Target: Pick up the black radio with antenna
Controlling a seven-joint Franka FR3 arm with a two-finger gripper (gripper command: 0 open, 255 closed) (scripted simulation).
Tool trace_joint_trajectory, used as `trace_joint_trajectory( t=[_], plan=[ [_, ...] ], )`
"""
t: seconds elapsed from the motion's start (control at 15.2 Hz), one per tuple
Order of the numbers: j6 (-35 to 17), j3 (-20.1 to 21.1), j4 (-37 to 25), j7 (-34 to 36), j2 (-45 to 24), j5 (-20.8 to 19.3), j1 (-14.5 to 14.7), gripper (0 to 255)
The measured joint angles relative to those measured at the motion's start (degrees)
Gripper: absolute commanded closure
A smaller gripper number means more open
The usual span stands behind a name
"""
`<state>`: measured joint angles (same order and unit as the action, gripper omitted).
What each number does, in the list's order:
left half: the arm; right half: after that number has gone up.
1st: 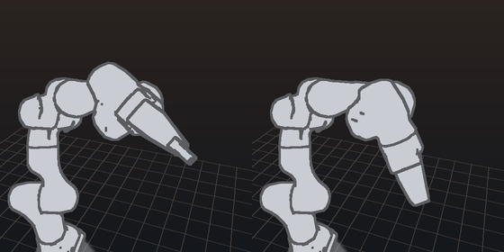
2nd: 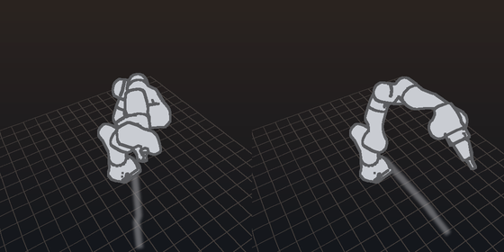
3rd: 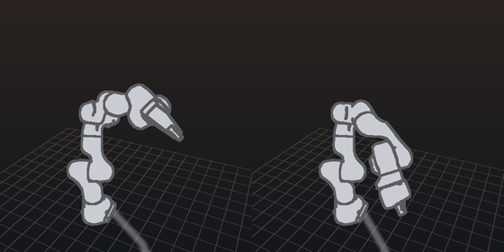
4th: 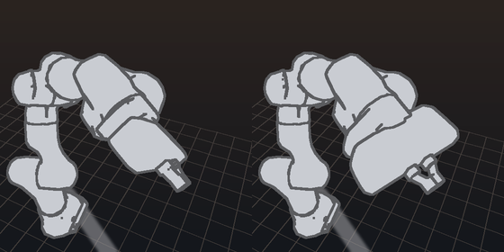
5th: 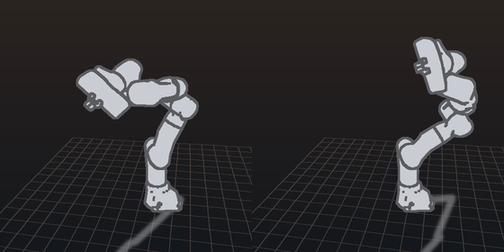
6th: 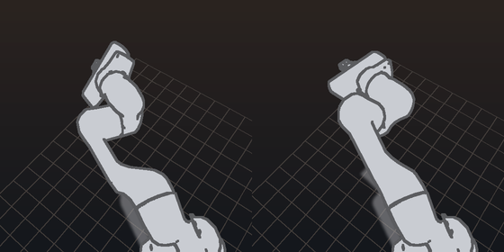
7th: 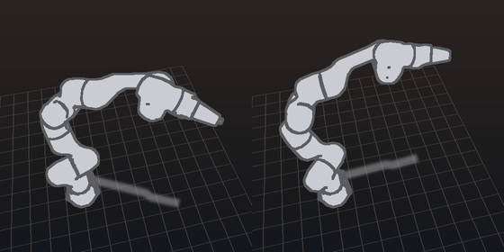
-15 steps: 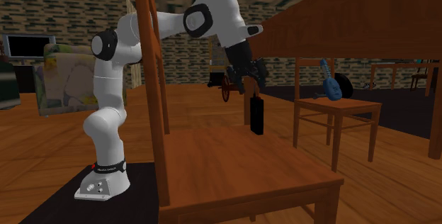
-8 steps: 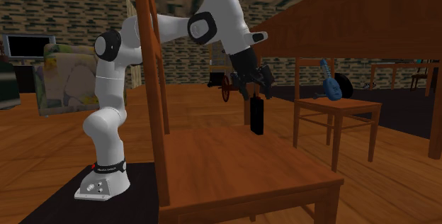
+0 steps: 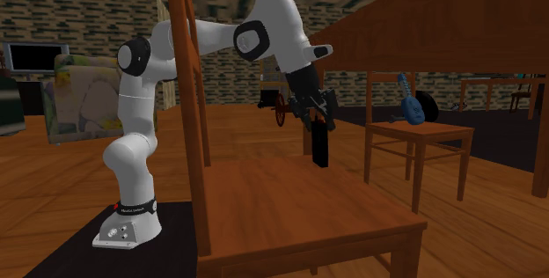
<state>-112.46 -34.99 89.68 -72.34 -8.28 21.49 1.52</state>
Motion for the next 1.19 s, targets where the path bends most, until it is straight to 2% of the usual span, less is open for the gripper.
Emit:
trace_joint_trajectory(
  t=[0.46,1.19],
  plan=[
    [0.94,-0.05,-0.94,0.27,-0.07,-0.12,-0.08,255],
    [9.99,-0.57,-12.16,1.71,-2.68,0.97,-1.89,255]
  ],
)
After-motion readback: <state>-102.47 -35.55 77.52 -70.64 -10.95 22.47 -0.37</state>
